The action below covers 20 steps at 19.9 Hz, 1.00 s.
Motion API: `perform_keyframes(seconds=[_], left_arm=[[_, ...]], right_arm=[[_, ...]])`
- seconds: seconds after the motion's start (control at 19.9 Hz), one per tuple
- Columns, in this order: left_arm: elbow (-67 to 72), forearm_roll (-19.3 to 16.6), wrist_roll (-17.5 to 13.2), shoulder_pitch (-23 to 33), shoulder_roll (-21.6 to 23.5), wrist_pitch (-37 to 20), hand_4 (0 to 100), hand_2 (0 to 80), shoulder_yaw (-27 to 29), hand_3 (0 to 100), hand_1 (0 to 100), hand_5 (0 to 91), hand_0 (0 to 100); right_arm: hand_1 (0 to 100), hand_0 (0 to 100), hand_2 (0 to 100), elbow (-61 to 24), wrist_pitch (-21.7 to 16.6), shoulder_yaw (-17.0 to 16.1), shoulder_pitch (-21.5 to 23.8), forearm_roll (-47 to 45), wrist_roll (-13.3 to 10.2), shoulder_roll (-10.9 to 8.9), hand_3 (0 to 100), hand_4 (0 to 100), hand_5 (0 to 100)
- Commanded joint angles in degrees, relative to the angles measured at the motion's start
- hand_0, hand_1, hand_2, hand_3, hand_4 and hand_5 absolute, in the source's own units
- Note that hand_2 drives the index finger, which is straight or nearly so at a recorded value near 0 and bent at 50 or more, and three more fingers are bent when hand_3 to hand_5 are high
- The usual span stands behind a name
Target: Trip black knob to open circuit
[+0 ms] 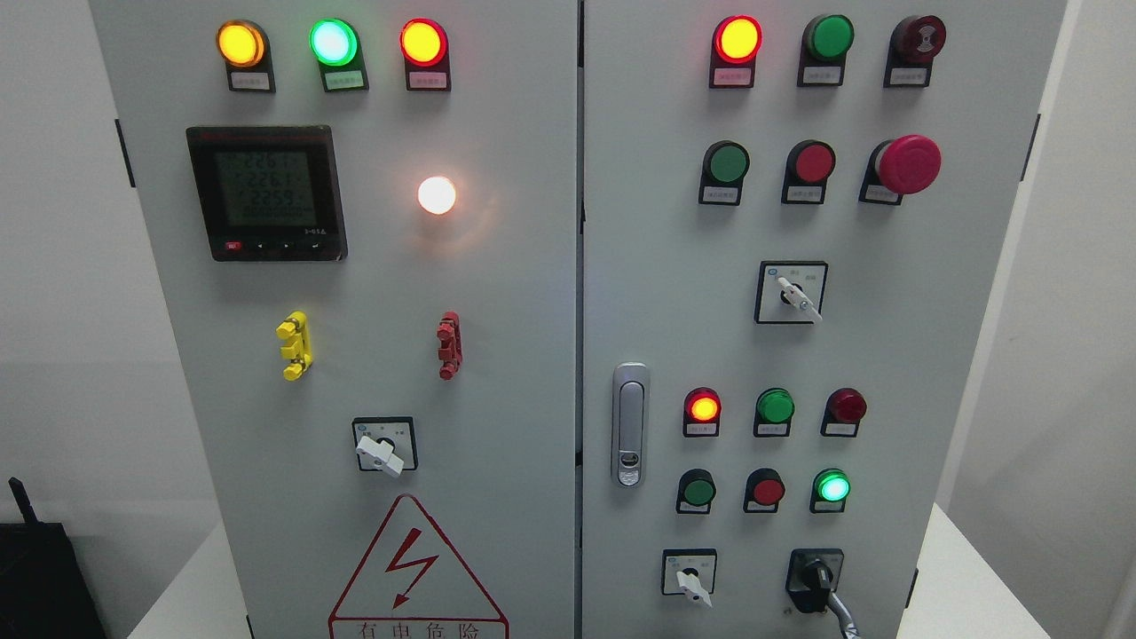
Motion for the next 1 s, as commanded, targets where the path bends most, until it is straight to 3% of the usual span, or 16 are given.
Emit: perform_keyframes(seconds=[0.0,0.35,0.65,0.75,0.85,0.95], left_arm=[[0.06,0.14,0.02,-0.03,-0.03,0.07,0,0.0,0.05,0,39,0.0,12],[0.06,0.14,0.02,-0.03,-0.03,0.07,0,0.0,0.05,0,39,0.0,12],[0.06,0.14,0.02,-0.03,-0.03,0.07,0,0.0,0.05,0,39,0.0,12],[0.06,0.14,0.02,-0.03,-0.03,0.07,0,0.0,0.05,0,39,0.0,12],[0.06,0.14,0.02,-0.03,-0.03,0.07,0,0.0,0.05,0,39,0.0,12],[0.06,0.14,0.02,-0.03,-0.03,-0.02,0,0.0,0.05,0,39,0.0,12]], right_arm=[[80,72,1,-0.98,-0.77,-0.62,-0.21,-0.16,0.49,-0.16,100,100,98],[83,76,1,-0.98,-0.68,-2.38,0.23,-1.74,0.49,-0.24,100,100,97],[89,92,2,-1.77,-1.29,-2.38,1.9,-4.37,0.49,-0.24,100,99,93],[81,89,2,-2.73,-1.38,-2.21,2.78,-5.43,0.49,-0.24,100,92,86],[67,79,2,-3.7,-1.38,-2.12,3.65,-5.87,0.49,-0.16,99,86,81],[52,69,2,-4.32,-1.64,-1.85,4.53,-5.87,0.49,-0.24,89,75,63]])
